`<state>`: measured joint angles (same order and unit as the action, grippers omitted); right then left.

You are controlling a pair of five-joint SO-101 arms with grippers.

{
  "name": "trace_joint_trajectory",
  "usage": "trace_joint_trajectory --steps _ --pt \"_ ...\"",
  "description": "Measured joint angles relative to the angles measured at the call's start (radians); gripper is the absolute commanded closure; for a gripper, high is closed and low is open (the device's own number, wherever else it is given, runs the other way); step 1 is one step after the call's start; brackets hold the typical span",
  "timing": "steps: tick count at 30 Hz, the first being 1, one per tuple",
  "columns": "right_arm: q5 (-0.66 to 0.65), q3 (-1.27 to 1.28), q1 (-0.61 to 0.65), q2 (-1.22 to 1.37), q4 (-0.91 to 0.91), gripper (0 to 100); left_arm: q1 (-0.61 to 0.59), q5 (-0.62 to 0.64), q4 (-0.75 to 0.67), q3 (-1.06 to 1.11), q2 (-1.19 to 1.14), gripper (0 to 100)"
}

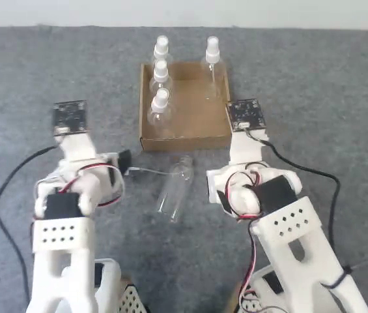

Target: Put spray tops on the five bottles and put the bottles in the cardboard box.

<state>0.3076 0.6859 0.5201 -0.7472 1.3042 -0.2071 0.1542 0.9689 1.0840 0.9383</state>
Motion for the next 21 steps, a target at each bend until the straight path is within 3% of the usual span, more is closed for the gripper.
trace_joint_trajectory --steps 5,11,18,21 --pt "0.012 0.000 0.041 0.000 0.000 88.9 -0.092 0.051 -0.038 0.040 0.057 74" --pt "0.152 -0.044 0.117 0.023 0.000 88.5 -0.109 0.054 -0.081 0.080 0.083 74" --pt "0.253 -0.183 0.158 0.250 0.000 74.9 -0.109 0.054 -0.081 0.080 0.083 74" --pt "0.295 -0.236 0.157 0.367 0.000 74.2 -0.109 0.055 -0.081 0.080 0.083 74"
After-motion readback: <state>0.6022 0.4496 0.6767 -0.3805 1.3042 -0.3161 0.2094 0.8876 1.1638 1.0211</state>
